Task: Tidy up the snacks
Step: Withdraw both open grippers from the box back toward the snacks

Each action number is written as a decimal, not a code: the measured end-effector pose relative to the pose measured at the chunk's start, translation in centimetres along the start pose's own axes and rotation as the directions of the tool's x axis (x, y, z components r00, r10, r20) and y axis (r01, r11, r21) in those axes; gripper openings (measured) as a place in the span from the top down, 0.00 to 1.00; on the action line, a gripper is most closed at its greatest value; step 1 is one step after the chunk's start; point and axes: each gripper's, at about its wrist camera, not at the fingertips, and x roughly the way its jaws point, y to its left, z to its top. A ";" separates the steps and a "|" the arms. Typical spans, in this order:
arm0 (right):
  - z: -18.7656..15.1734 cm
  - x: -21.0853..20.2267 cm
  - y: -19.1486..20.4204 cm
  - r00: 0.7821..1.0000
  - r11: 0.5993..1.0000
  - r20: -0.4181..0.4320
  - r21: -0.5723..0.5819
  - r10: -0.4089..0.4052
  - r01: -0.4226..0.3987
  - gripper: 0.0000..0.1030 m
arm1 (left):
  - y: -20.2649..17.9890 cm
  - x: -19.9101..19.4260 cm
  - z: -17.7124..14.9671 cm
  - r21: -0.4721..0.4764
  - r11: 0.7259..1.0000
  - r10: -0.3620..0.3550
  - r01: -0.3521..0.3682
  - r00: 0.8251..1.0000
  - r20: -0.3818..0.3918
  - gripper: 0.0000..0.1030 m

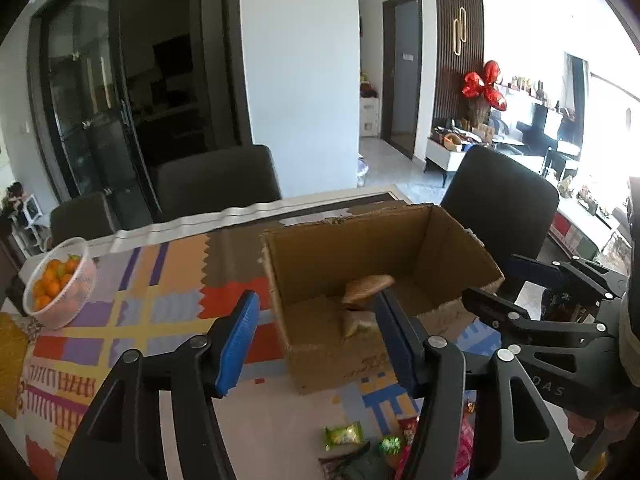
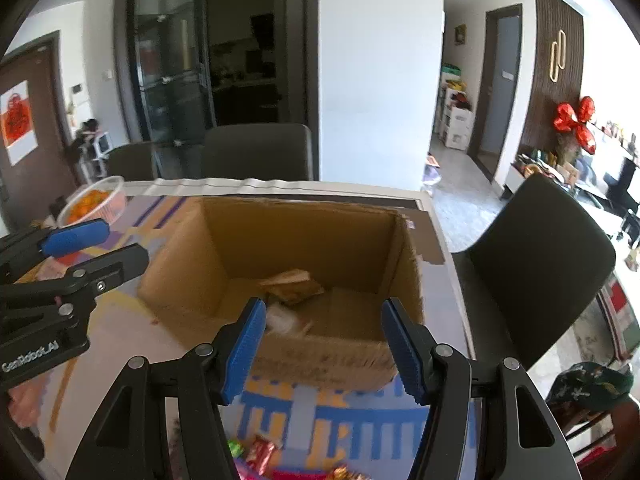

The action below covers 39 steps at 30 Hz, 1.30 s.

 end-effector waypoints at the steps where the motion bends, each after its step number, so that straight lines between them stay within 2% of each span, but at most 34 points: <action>1: -0.3 -0.6 0.2 1.000 1.000 0.009 -0.001 0.002 -0.002 0.40 | 0.1 -0.9 -0.5 -0.002 1.000 0.004 -0.004 1.000 0.013 0.41; 6: -1.7 -3.6 1.6 0.998 1.000 0.051 0.004 0.027 -0.027 0.40 | 0.8 -4.2 -2.1 -0.020 1.000 0.018 -0.017 0.999 0.043 0.39; 11: -3.7 -5.9 3.1 0.995 0.998 0.075 0.013 0.062 -0.063 0.40 | 0.8 -7.3 -4.6 0.001 1.000 0.027 -0.027 0.997 0.072 0.39; 18: -6.9 -7.8 4.1 0.990 0.993 0.091 0.051 0.104 -0.109 0.40 | 0.6 -9.8 -8.1 0.009 0.999 0.053 -0.054 0.994 0.094 0.36; 26: -10.5 -8.3 4.8 0.993 0.989 0.064 0.106 0.100 -0.106 0.40 | 0.9 -10.2 -12.0 -0.006 0.997 0.074 -0.074 0.995 0.063 0.36; 39: -14.6 -6.4 5.8 0.994 0.987 -0.017 0.121 0.111 -0.108 0.40 | 1.3 -7.9 -16.9 -0.019 0.999 0.050 -0.051 0.998 -0.037 0.36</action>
